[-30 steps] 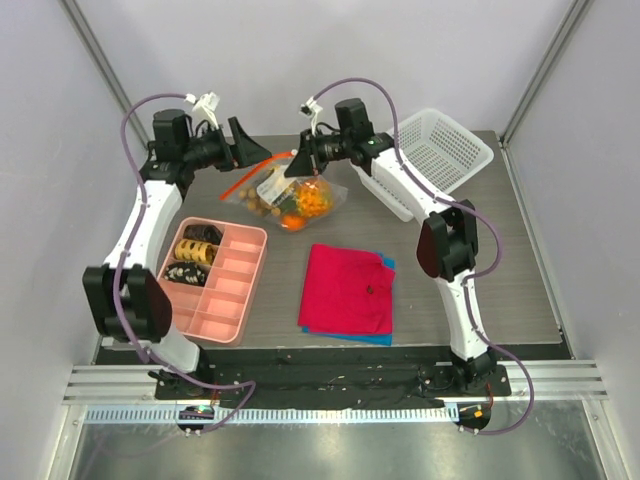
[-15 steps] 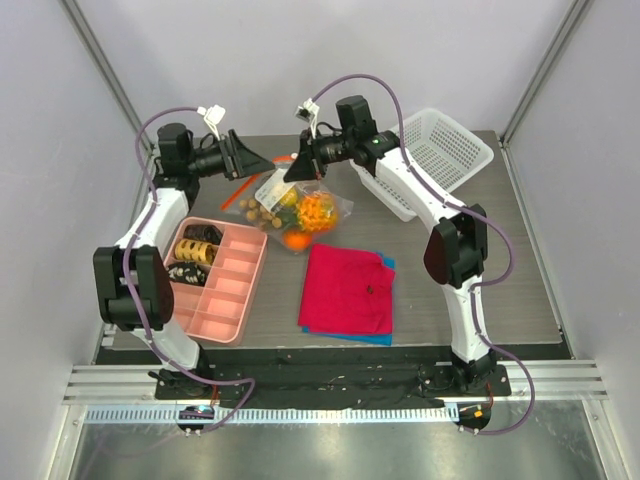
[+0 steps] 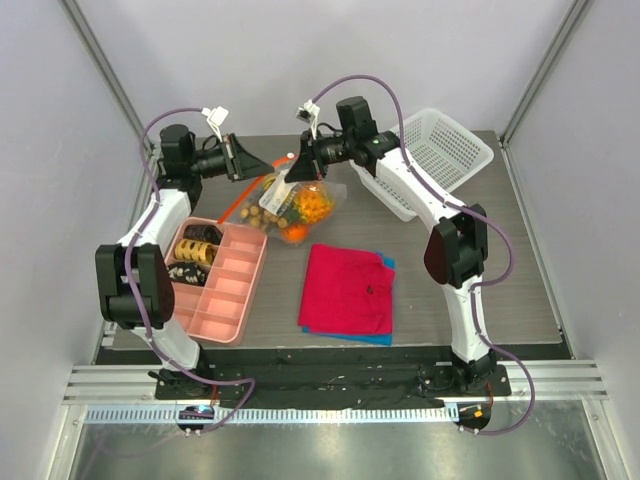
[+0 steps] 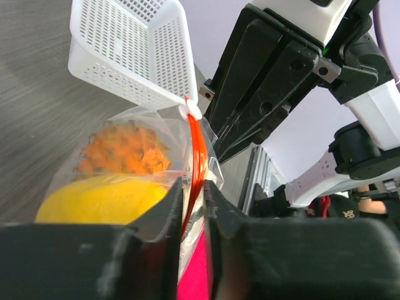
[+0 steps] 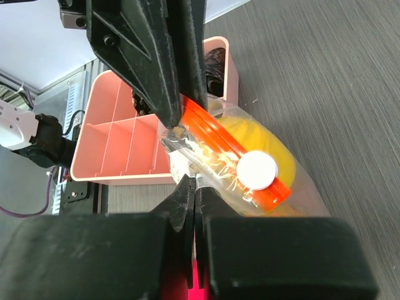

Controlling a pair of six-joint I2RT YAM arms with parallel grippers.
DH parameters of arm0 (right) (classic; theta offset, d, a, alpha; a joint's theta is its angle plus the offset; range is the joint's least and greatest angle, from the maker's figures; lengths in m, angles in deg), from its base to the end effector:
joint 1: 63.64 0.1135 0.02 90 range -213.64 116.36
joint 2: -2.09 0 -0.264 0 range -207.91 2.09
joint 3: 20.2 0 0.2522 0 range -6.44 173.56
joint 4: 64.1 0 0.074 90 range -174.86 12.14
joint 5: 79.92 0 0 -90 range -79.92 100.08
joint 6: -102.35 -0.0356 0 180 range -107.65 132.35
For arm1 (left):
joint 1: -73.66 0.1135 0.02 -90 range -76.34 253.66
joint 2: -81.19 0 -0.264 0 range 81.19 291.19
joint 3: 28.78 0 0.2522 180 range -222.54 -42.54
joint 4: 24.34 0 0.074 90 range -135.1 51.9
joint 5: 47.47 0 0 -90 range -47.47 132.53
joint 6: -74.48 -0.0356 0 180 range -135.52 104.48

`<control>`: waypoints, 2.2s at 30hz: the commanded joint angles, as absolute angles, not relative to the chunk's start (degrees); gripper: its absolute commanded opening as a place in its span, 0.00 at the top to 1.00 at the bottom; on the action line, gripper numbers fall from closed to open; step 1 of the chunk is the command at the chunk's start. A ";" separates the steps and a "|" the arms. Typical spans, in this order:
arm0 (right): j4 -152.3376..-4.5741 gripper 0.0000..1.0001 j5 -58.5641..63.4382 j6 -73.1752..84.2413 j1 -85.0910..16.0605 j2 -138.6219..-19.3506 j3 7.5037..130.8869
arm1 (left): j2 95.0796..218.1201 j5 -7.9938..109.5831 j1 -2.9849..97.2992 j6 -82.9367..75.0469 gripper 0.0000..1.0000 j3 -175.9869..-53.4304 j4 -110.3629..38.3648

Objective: Open the zip-top bag and remove the fake food

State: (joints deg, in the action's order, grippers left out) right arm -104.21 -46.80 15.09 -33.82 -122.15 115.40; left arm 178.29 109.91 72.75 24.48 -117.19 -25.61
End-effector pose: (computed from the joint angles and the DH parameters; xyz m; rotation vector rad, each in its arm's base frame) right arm 0.4170 0.2734 0.3365 -1.1585 1.7139 1.3103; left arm 0.3877 -0.0390 0.3222 0.3181 1.8620 -1.5132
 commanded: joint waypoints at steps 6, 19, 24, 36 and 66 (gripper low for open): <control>-100.37 0.63 -36.37 6.48 -34.46 -120.16 117.93 | 177.53 108.02 72.69 23.24 1.00 -118.74 -24.83; -73.30 0.23 -51.87 -9.98 -39.03 -119.28 107.11 | 174.89 109.33 72.95 24.99 1.00 -117.69 -21.68; -66.23 0.28 -55.12 -15.14 -38.86 -123.15 110.72 | 175.24 109.42 72.95 25.26 1.00 -117.77 -21.84; -50.35 0.99 -56.20 -29.84 -38.50 -126.23 109.67 | 174.01 109.07 72.87 25.87 0.94 -118.04 -22.02; -61.07 0.99 -51.18 -21.14 -36.75 -120.78 109.40 | 179.10 101.86 71.28 32.46 0.54 -123.67 -17.36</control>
